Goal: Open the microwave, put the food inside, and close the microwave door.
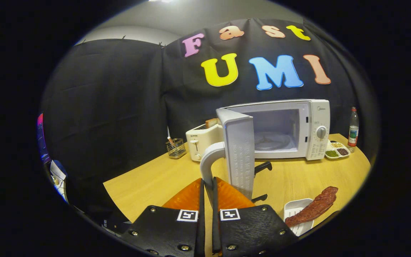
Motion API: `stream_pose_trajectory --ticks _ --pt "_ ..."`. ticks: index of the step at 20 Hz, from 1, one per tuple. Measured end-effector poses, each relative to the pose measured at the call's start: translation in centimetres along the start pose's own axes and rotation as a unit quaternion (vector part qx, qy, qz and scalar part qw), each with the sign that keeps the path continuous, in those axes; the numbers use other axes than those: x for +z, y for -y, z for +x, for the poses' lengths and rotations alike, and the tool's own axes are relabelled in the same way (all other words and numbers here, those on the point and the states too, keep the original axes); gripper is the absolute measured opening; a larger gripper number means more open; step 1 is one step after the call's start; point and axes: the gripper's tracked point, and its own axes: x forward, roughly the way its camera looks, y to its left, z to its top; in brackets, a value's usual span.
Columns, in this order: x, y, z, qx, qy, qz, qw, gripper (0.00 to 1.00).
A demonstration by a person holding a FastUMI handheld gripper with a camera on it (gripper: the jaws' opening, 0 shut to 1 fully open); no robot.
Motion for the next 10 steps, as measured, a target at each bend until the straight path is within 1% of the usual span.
stream_pose_trajectory --ticks 3,4,6,8,9,10 --pt "-0.8 -4.4 1.6 -0.005 0.012 -0.029 0.999 0.08" --pt "-1.6 -6.0 2.3 0.000 0.005 -0.028 1.000 0.08" --pt "-4.4 -9.5 4.0 0.026 -0.026 -0.017 0.999 0.08" --pt "-5.6 -11.0 5.1 0.035 -0.036 -0.021 0.999 0.08" --pt "-5.4 -10.8 5.8 0.026 -0.027 -0.032 0.999 0.08" --pt "-5.0 -10.8 6.2 0.025 -0.017 -0.040 0.999 0.08"
